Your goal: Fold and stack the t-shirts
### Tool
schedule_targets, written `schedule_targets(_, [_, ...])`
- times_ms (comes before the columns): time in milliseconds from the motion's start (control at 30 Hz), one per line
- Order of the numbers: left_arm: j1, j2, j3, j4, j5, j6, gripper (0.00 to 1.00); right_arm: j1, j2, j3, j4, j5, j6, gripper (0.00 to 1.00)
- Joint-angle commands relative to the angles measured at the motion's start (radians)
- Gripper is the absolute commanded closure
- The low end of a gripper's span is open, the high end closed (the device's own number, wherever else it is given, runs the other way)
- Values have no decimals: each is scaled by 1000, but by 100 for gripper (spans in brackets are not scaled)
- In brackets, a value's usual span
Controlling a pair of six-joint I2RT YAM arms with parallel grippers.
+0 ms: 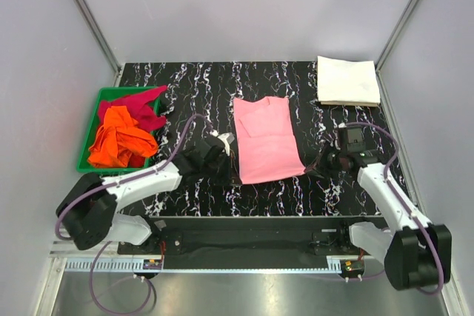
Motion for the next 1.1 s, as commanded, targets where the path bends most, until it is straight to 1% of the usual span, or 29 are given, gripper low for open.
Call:
schedule_targets(0, [-46, -104, -11, -61, -99, -43, 100, 7, -106, 11, -98, 9, 52, 100])
schedule_targets(67, [-46, -118, 12, -77, -111, -35, 100, 7, -120, 29, -115, 15, 49, 100])
schedule_targets(133, [-46, -100, 50, -117, -128, 1, 100, 7, -106, 69, -120, 38, 37, 100])
schedule_targets(200, [-31, -78, 116, -149, -150, 35, 100, 7, -56, 130, -120, 51, 21, 100])
schedule_targets(267, [15, -42, 174, -153, -136, 55, 100, 7, -11, 186, -117, 74, -5, 100])
schedule_targets(300, [36, -28, 194, -155, -124, 73, 100, 7, 44, 250, -117, 86, -13, 100])
schedule_targets(367, [99, 17, 263, -158, -97, 98, 100, 5, 105, 322, -105, 91, -60, 100])
schedule_targets(400, [119, 35, 289, -164, -88, 119, 100, 5, 172, 397, -105, 89, -75, 100])
schedule_targets(433, [162, 72, 315, -163, -81, 129, 100, 7, 205, 434, -96, 92, -100, 100])
schedule_targets(467, [182, 96, 370, -164, -55, 138, 100, 6, 242, 469, -92, 92, -109, 100])
schedule_targets(500, [201, 121, 401, -170, -41, 159, 100, 5, 310, 543, -91, 89, -120, 100])
schedule_targets(533, [237, 173, 432, -173, -25, 169, 100, 7, 345, 580, -85, 84, -141, 100])
schedule_targets(567, [253, 199, 493, -180, -9, 178, 100, 4, 381, 615, -79, 80, -151, 100])
schedule_targets(600, [270, 224, 523, -192, -4, 190, 100, 4, 458, 691, -76, 62, -158, 100])
schedule_targets(633, [296, 270, 577, -193, 1, 199, 100, 2, 496, 732, -77, 51, -174, 100])
schedule_targets(667, [308, 293, 607, -195, 5, 211, 100, 2, 573, 812, -79, 40, -180, 100])
schedule_targets(733, [343, 371, 668, -199, 19, 227, 100, 2, 645, 890, -80, 20, -187, 100])
schedule_targets(767, [353, 397, 729, -210, 34, 231, 100, 2, 679, 925, -79, 17, -189, 100])
schedule_targets(800, [363, 425, 765, -222, 39, 236, 100, 1, 749, 992, -80, 0, -192, 100])
schedule_targets(867, [391, 497, 855, -236, 44, 244, 100, 1, 817, 1061, -83, -26, -195, 100])
schedule_targets(900, [399, 537, 880, -248, 36, 244, 100, -1, 881, 1121, -83, -44, -191, 100])
schedule_targets(933, [417, 558, 927, -250, 36, 242, 100, -1, 911, 1150, -85, -55, -191, 100])
schedule_targets(1000, [432, 601, 969, -253, 54, 238, 100, -1, 992, 1228, -85, -75, -197, 100])
schedule_targets(1067, [452, 670, 1035, -253, 71, 244, 100, -1, 1040, 1275, -83, -72, -201, 100])
